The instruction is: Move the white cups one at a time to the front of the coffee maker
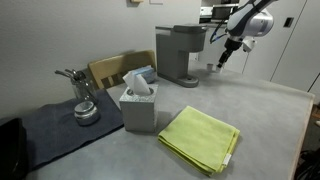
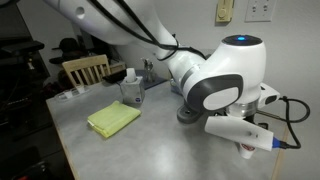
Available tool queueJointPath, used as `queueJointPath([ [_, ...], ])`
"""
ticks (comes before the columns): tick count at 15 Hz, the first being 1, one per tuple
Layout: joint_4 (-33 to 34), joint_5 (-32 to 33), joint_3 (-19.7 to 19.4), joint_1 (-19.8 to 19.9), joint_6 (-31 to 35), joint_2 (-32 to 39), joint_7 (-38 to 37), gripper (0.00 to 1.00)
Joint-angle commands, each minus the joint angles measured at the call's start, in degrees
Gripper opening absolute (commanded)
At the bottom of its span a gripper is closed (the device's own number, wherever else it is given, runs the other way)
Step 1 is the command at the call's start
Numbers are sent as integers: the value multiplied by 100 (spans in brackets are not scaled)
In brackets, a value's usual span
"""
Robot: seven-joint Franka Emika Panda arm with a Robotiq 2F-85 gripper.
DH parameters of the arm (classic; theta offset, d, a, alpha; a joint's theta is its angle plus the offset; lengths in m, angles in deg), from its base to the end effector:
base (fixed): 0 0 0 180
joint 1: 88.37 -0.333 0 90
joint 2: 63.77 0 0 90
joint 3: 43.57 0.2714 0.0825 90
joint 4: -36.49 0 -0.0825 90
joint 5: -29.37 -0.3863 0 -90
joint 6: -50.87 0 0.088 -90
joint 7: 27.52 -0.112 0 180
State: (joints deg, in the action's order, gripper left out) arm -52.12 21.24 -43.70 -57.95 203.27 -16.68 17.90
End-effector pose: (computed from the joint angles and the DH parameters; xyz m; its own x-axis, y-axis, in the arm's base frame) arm 0.6011 -0.3588 0.1563 0.9510 0.1565 0.2667 0.1247 -0.9833 0.1322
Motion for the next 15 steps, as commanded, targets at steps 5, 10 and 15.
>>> queueJointPath([
  [5,246,193,272,217,732,409,-83,100],
  [10,402,231,301,257,805,537,-89,100],
  [15,487,222,308,311,731,579,-156,100],
])
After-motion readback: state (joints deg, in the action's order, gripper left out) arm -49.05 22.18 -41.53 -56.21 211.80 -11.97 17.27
